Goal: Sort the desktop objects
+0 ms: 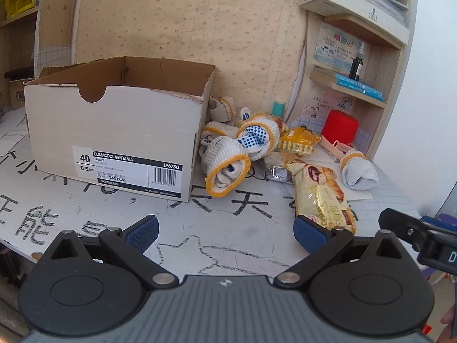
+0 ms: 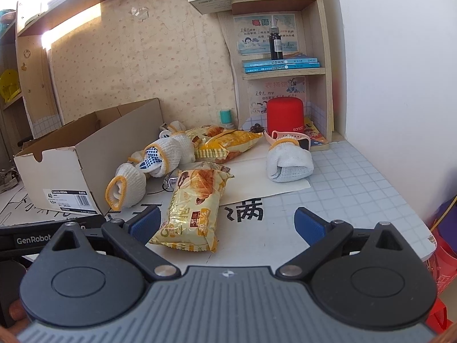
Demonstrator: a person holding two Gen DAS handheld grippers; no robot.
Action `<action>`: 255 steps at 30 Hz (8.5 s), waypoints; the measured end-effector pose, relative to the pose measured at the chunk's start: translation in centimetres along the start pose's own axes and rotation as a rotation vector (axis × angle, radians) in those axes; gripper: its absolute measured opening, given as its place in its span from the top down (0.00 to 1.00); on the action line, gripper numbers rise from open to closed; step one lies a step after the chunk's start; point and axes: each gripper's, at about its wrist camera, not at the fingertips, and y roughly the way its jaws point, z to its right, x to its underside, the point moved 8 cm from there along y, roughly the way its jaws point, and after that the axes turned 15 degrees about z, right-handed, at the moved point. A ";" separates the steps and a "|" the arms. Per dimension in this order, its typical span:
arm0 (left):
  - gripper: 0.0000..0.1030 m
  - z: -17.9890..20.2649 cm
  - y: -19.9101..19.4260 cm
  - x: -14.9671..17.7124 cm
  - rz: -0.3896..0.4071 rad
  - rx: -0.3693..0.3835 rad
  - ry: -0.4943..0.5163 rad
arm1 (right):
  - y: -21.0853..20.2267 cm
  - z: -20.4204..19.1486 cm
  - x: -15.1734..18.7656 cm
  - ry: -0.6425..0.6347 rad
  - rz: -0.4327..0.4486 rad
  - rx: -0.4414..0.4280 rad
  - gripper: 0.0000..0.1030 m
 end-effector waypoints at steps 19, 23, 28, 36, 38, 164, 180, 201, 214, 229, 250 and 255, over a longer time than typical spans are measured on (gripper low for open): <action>0.00 9.0 6.4 1.1 -0.093 0.139 0.047 | 0.7 8.2 -2.4 0.042 0.040 0.160 0.05; 0.00 11.0 8.4 1.8 -0.122 0.138 0.090 | 0.9 9.9 -2.9 0.057 0.039 0.188 0.05; 0.13 11.6 10.4 3.5 -0.178 0.123 0.086 | 1.6 10.8 -2.9 0.064 0.026 0.191 0.05; 0.36 11.0 10.7 3.7 -0.102 0.050 0.198 | 2.9 10.4 -2.2 0.068 -0.004 0.169 0.05; 0.39 10.7 10.6 3.6 -0.084 0.031 0.220 | 3.2 9.7 -2.0 0.056 -0.012 0.157 0.05; 0.46 -13.2 4.0 -12.7 0.132 -0.273 0.095 | 12.1 -20.4 -8.8 -0.297 -0.038 -0.174 0.68; 0.46 -14.8 5.9 -13.2 0.123 -0.266 0.110 | 13.9 -22.1 -8.3 -0.300 -0.045 -0.204 0.68; 0.45 -14.8 8.2 -13.7 0.111 -0.276 0.153 | 16.1 -23.1 -7.6 -0.303 -0.071 -0.223 0.67; 0.45 -15.0 8.7 -13.9 0.108 -0.297 0.175 | 17.0 -23.4 -7.2 -0.298 -0.091 -0.234 0.67; 0.45 -15.3 8.8 -14.6 0.132 -0.316 0.185 | 17.6 -23.7 -7.2 -0.293 -0.090 -0.241 0.67; 0.25 -15.6 9.3 -15.1 0.130 -0.353 0.218 | 17.9 -23.7 -7.5 -0.293 -0.060 -0.240 0.31; 0.20 -15.4 8.8 -15.2 0.139 -0.344 0.207 | 16.7 -22.5 -9.1 -0.259 0.001 -0.239 0.31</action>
